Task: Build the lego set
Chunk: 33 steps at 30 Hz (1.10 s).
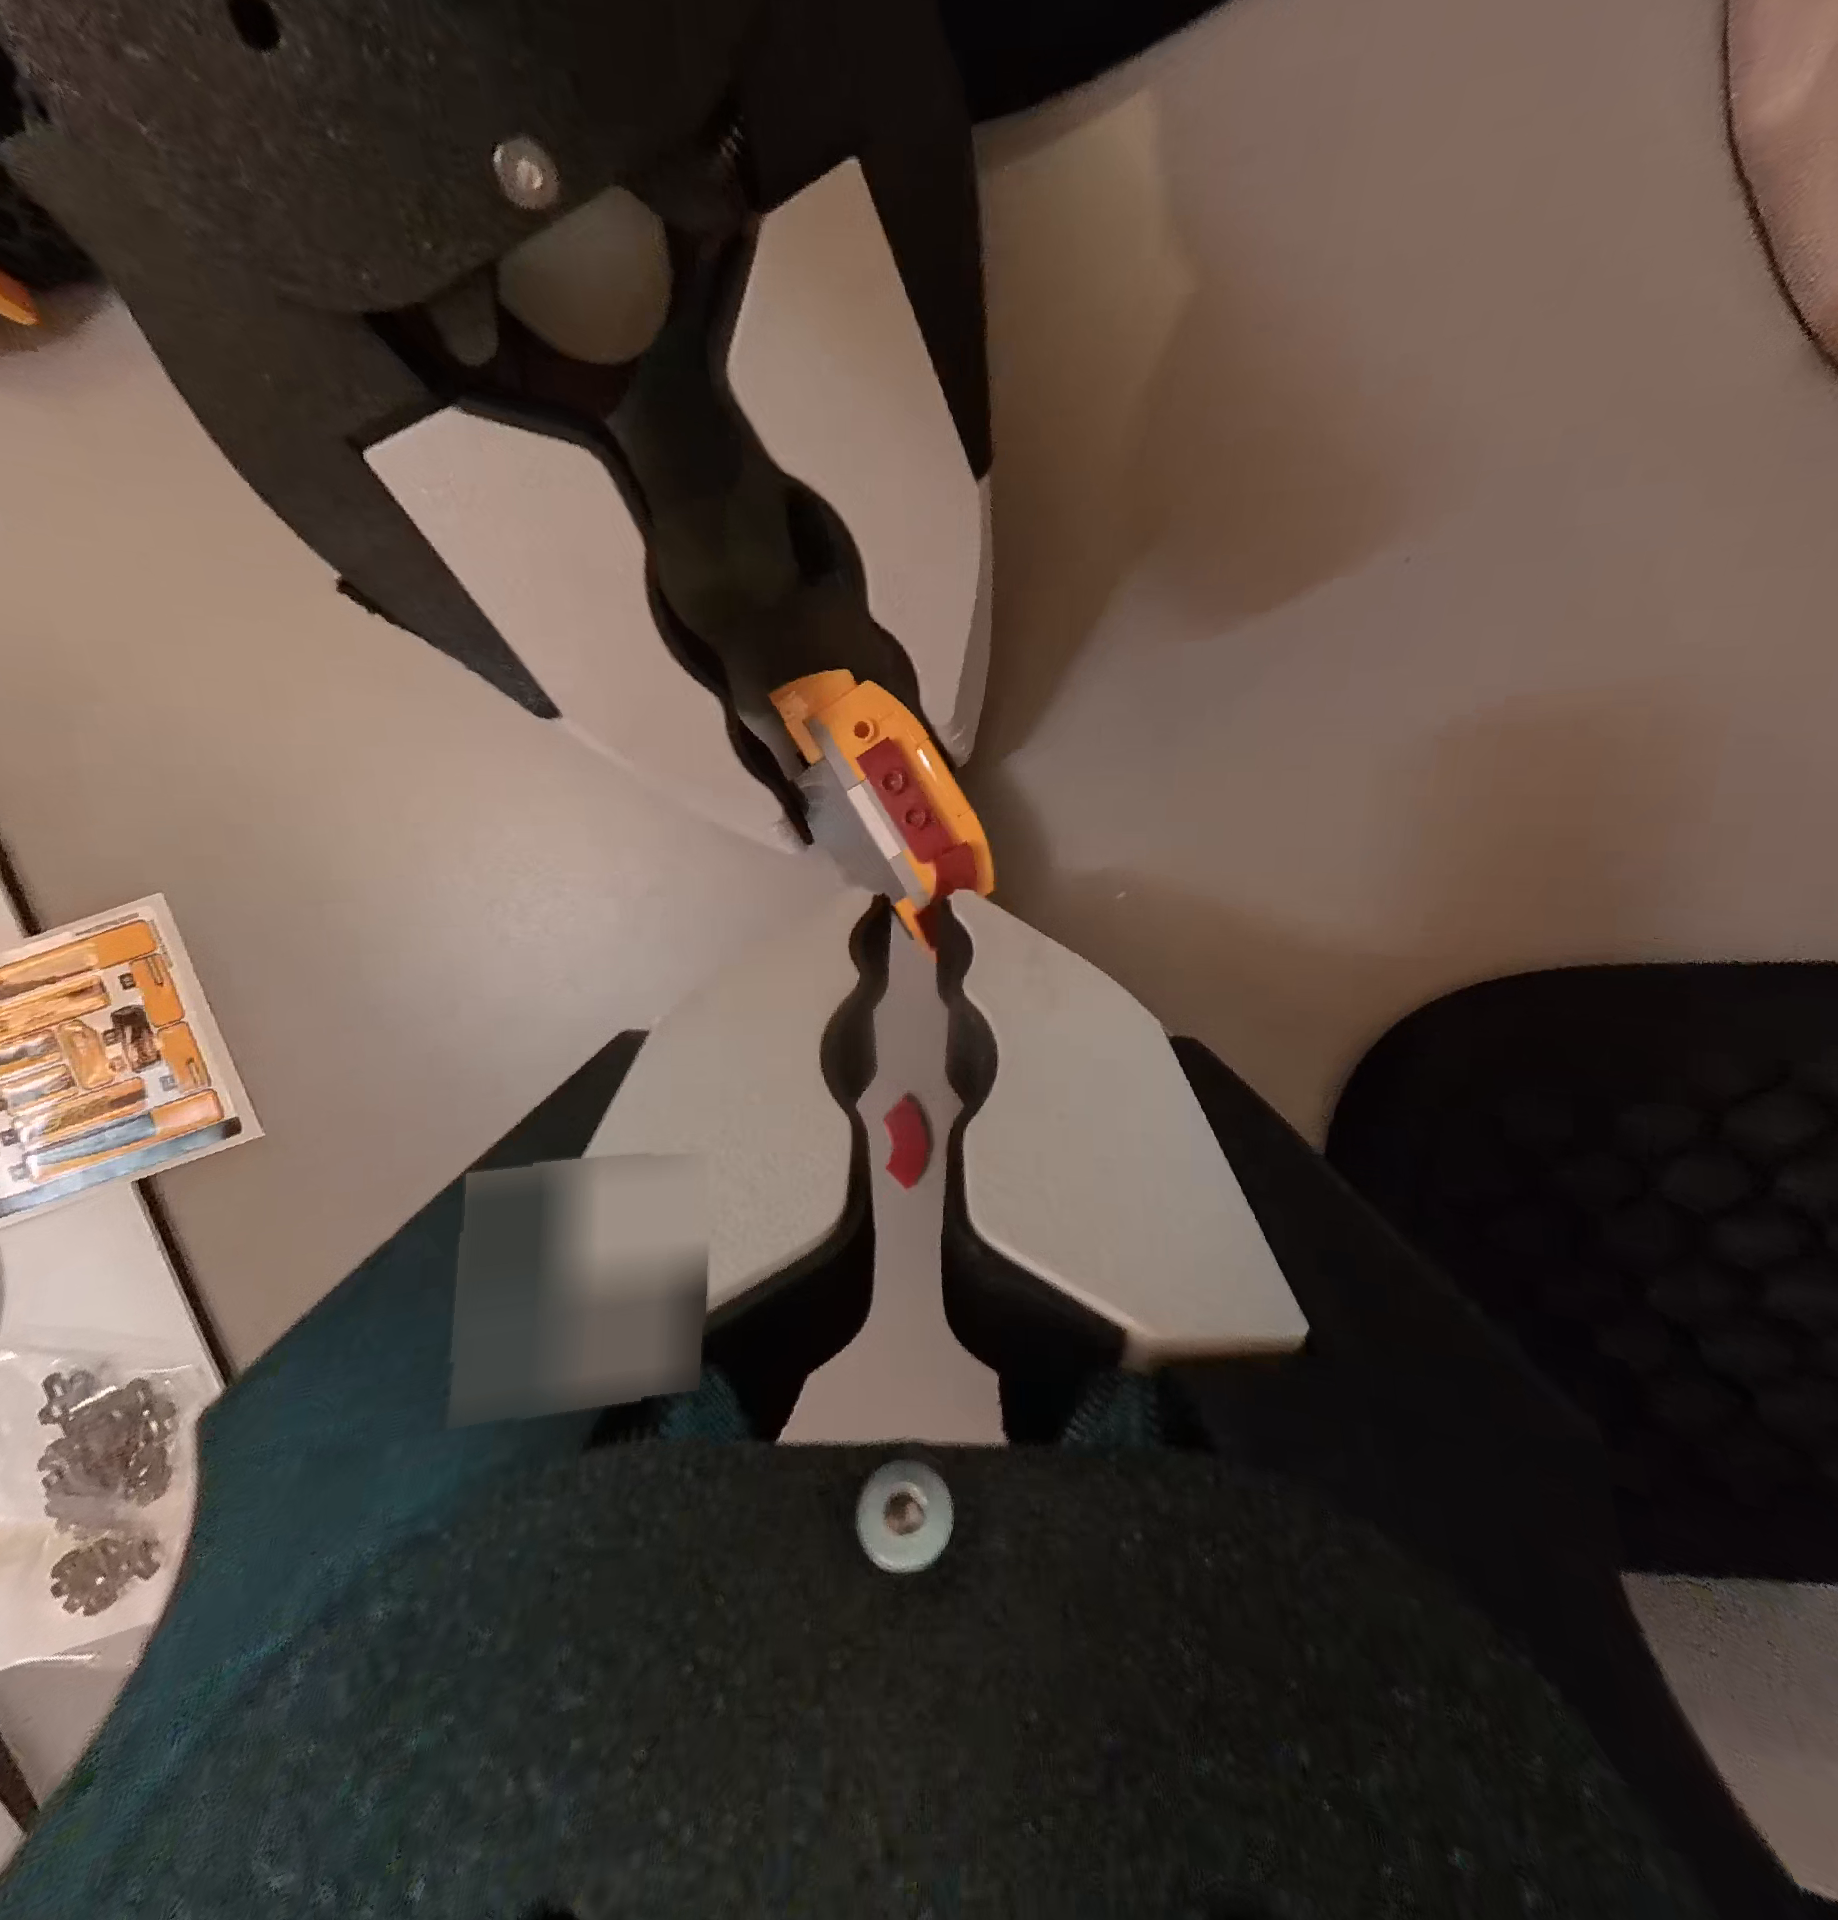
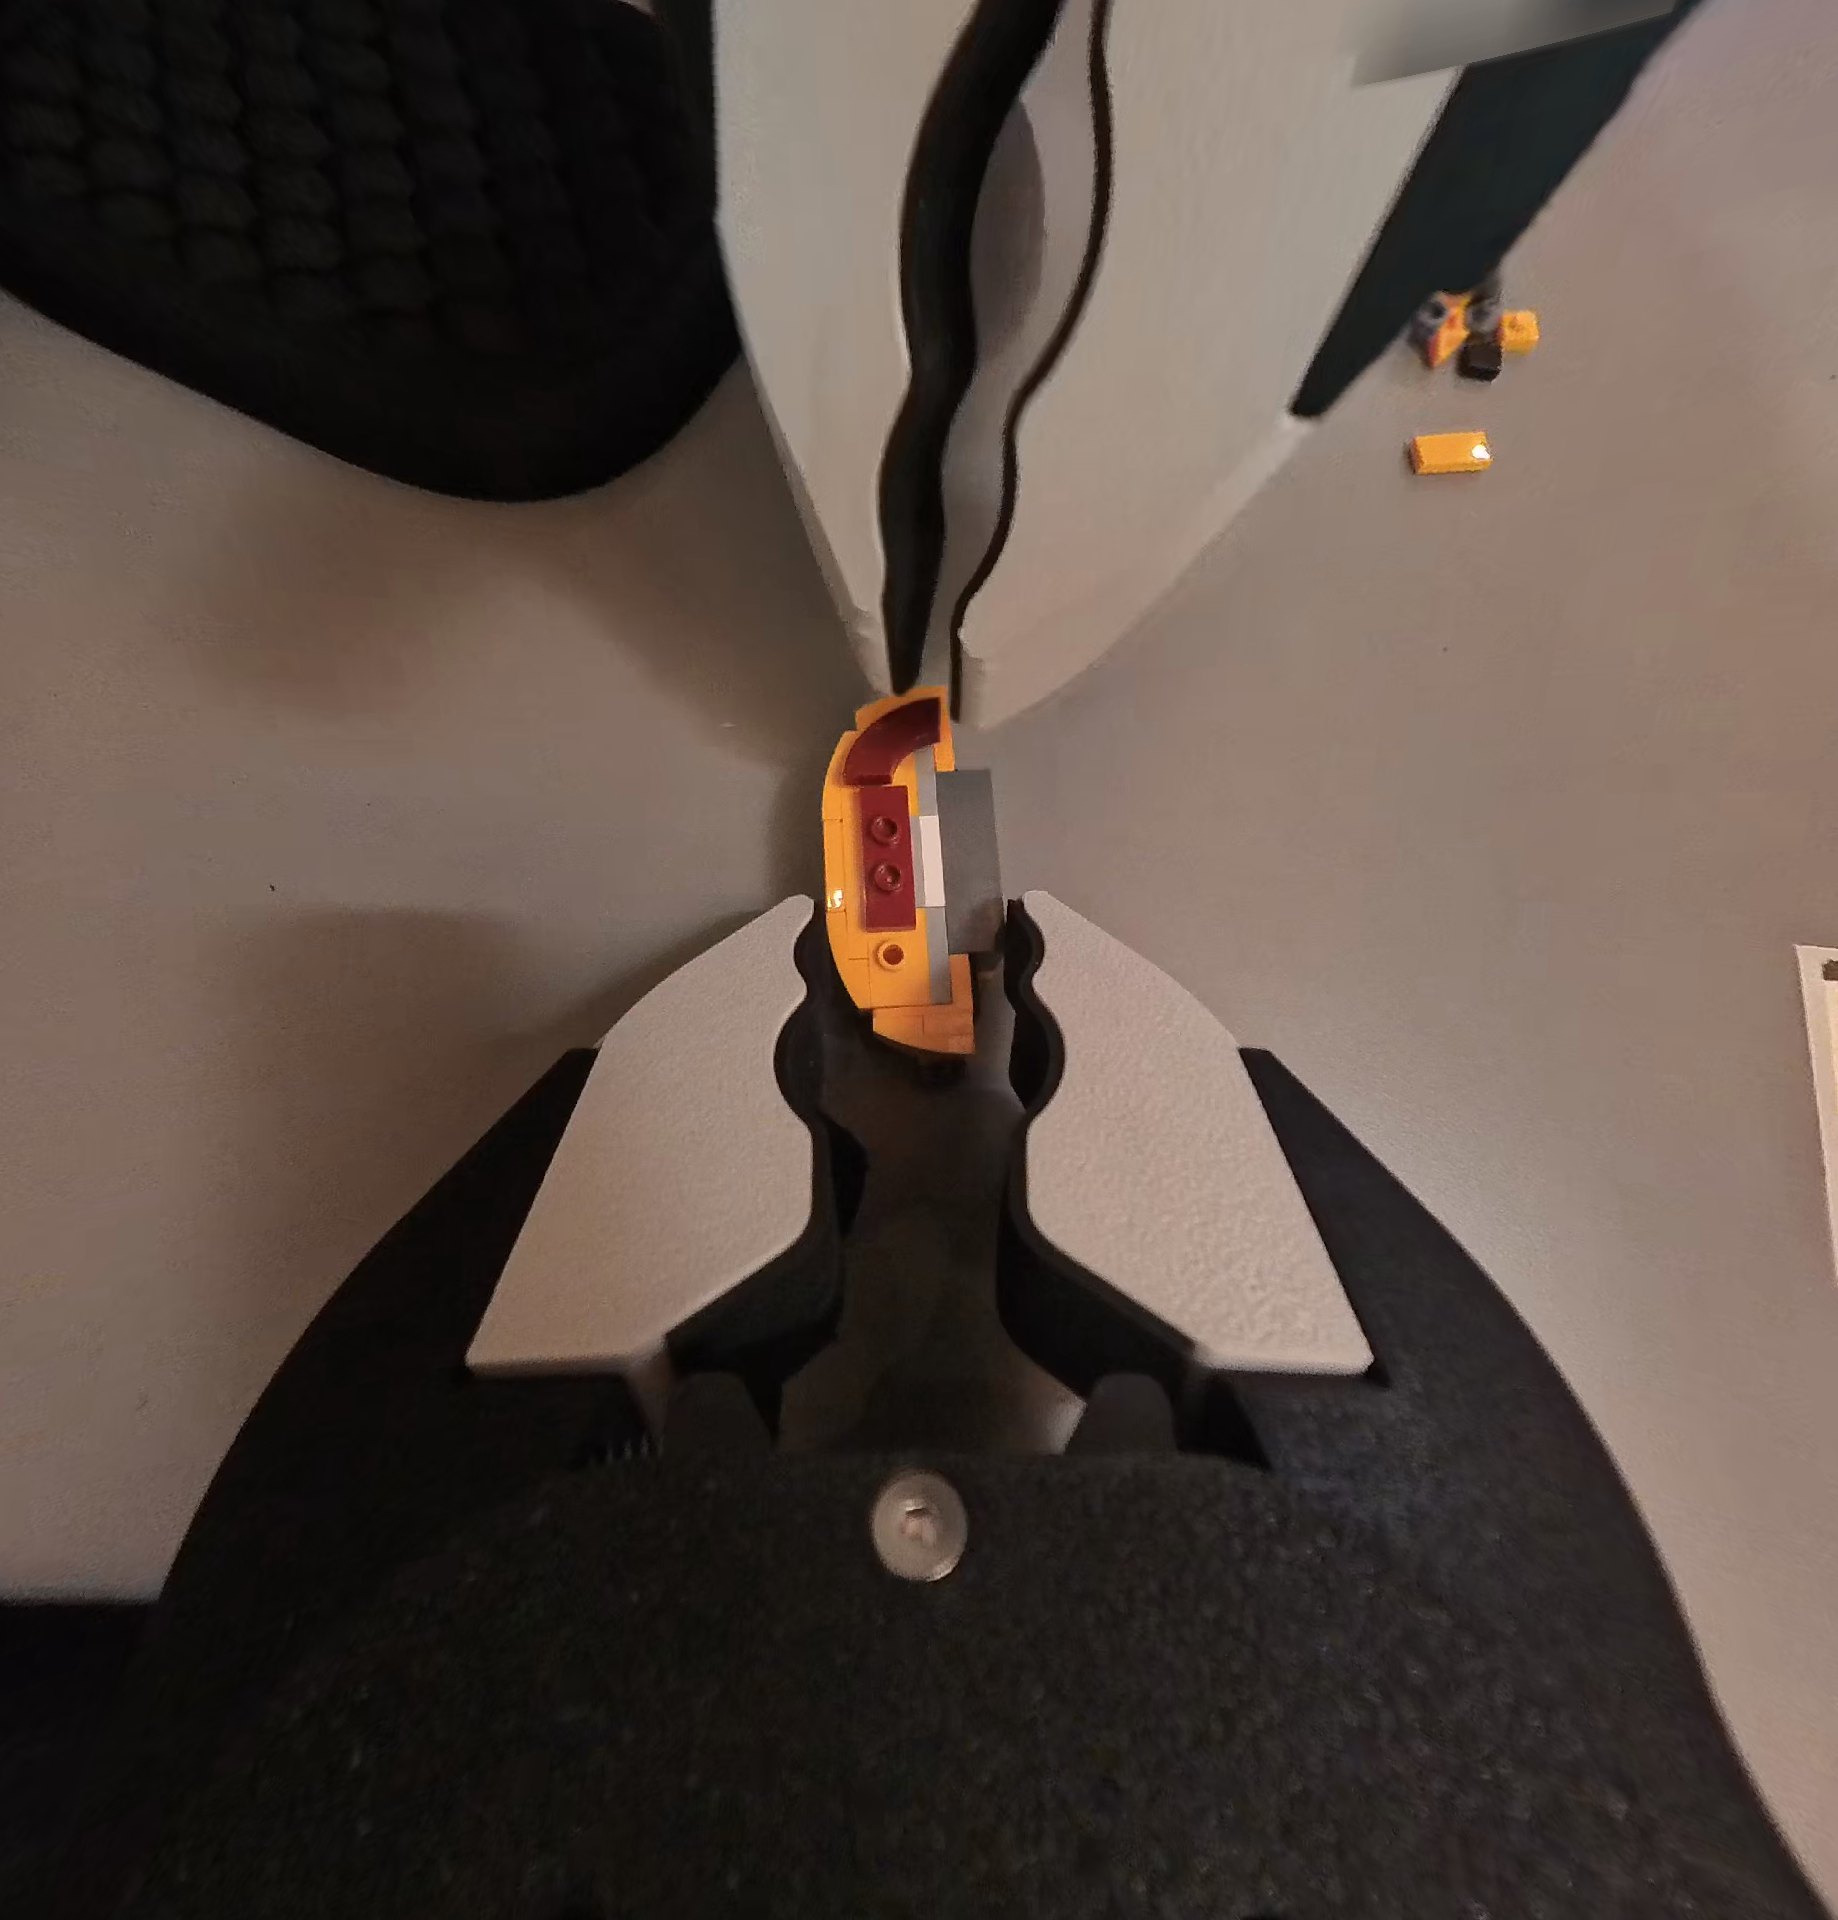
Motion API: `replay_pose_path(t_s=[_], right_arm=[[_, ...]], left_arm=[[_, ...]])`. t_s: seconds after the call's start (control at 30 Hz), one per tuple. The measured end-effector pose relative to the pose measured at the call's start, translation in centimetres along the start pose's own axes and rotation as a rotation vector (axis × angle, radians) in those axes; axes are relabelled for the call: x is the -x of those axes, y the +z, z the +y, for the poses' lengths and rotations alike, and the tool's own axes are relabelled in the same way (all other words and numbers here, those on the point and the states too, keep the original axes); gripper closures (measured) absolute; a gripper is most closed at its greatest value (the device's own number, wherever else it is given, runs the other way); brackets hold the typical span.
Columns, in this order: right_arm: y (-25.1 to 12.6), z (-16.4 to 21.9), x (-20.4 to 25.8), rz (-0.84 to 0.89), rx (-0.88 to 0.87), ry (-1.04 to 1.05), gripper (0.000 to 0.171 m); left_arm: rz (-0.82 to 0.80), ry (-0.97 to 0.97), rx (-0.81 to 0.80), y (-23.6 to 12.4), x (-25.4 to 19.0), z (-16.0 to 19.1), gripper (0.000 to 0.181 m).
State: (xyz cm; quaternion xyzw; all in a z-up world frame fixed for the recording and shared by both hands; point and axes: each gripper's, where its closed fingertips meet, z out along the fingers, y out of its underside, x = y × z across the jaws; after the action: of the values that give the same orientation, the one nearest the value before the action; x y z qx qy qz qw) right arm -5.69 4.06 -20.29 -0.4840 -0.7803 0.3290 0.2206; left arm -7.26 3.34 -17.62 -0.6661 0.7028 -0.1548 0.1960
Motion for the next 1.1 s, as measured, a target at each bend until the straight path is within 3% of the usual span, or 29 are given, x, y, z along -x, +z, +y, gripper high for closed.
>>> replay_pose_path(t_s=[0.17, 0.5, 1.1], right_arm=[[0.0, 0.0, 0.0, -0.005, -0.005, 0.006, 0.139], [-0.1, -0.1, 0.3, -0.051, -0.014, 0.079, 0.139], [-0.3, -0.4, 0.6, -0.131, -0.039, 0.211, 0.139]], left_arm=[[-0.149, 0.023, -0.014, 0.0, -0.9, -0.1, 0.172], [-0.597, 0.142, -0.006, 0.9, -0.9, 0.0, 0.161], [-0.649, 0.202, 0.12, 1.8, -0.5, 0.5, 0.161]])
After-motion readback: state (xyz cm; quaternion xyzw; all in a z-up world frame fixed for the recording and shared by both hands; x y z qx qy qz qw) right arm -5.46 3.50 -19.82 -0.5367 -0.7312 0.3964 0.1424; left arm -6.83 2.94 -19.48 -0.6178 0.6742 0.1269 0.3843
